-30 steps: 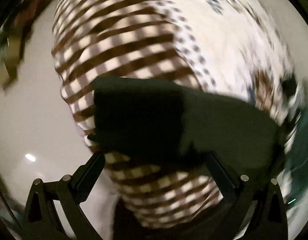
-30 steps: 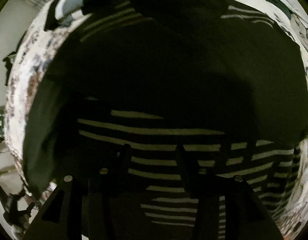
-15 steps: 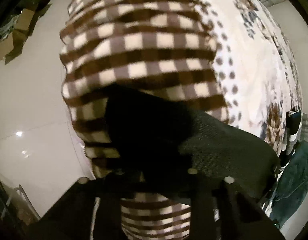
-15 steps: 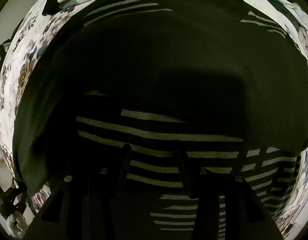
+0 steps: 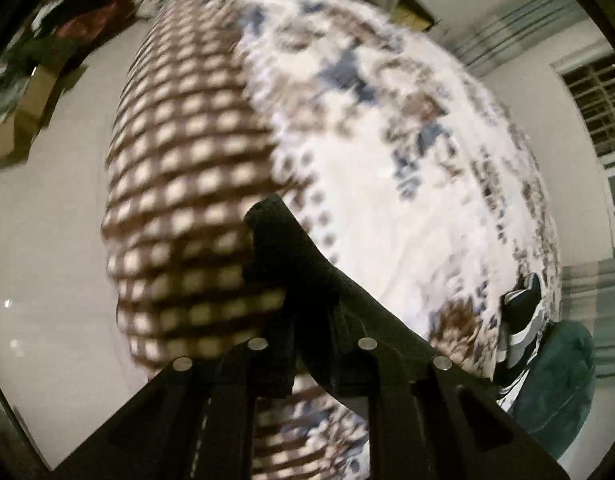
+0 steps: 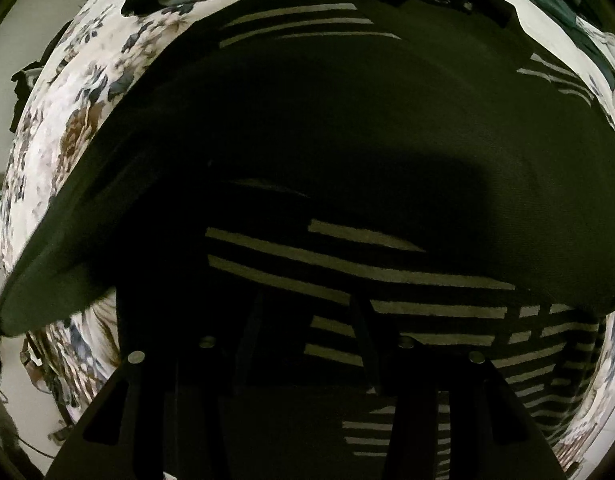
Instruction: Fold small clothes
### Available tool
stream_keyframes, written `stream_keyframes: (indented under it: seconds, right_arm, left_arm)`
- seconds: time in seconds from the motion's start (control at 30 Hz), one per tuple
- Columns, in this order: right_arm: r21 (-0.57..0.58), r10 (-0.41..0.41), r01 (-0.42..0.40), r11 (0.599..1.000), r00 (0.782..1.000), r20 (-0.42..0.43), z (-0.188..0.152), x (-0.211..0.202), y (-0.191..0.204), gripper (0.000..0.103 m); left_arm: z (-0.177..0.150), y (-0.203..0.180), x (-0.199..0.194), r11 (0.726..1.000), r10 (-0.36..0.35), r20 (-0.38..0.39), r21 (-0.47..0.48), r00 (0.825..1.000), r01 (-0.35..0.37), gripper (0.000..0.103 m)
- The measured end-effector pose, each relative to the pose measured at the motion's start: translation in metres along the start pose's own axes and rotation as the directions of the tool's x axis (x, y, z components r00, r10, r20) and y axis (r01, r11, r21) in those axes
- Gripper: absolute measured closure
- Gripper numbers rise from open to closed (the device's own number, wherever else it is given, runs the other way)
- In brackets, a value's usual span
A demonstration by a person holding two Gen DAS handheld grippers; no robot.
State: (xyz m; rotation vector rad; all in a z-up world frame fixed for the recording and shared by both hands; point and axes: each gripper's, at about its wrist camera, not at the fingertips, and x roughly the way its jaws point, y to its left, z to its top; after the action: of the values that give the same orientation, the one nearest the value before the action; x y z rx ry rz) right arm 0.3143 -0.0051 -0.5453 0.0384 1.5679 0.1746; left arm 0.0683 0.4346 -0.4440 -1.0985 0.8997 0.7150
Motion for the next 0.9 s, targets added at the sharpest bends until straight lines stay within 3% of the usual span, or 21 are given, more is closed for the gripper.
stream_keyframes:
  seconds: [0.1,0.27,0.4,0.53,0.63,0.77,0.9]
  right_arm:
    - [0.005,0.006,-0.006,1.000,1.000,-0.006,0.005,0.004,0.008,0.056]
    - [0.013,0.000,0.000,1.000,1.000,-0.022,0.007,0.007,0.000,0.056]
    - [0.011,-0.010,0.011,1.000,0.999,-0.031,0.006,0.013,-0.003,0.056]
    - [0.001,-0.031,0.031,1.000,0.999,-0.042,0.011,0.025,0.006,0.056]
    - [0.001,-0.044,0.045,0.999,0.998,-0.044,0.018,0.032,0.016,0.056]
    - [-0.011,-0.071,0.071,0.997,0.996,-0.047,0.027,0.041,0.030,0.056]
    - [-0.014,-0.084,0.084,0.996,0.996,-0.043,0.037,0.050,0.045,0.056]
  left_arm:
    - [0.013,0.003,0.015,1.000,-0.002,-0.028,0.026,1.000,0.002,0.091]
    - [0.005,0.054,0.070,0.996,0.014,-0.216,-0.082,0.976,-0.032,0.088]
    - [-0.014,0.075,0.065,0.989,-0.077,-0.203,-0.143,0.976,0.048,0.083]
    - [-0.026,0.089,0.078,0.953,-0.205,-0.230,-0.266,0.951,0.142,0.082]
    - [-0.027,0.089,0.090,0.946,-0.229,-0.250,-0.283,0.941,0.155,0.081]
    - [-0.018,0.087,0.112,0.931,-0.257,-0.258,-0.325,0.931,0.167,0.066]
    - [-0.013,0.084,0.116,0.920,-0.258,-0.235,-0.356,0.937,0.164,0.068]
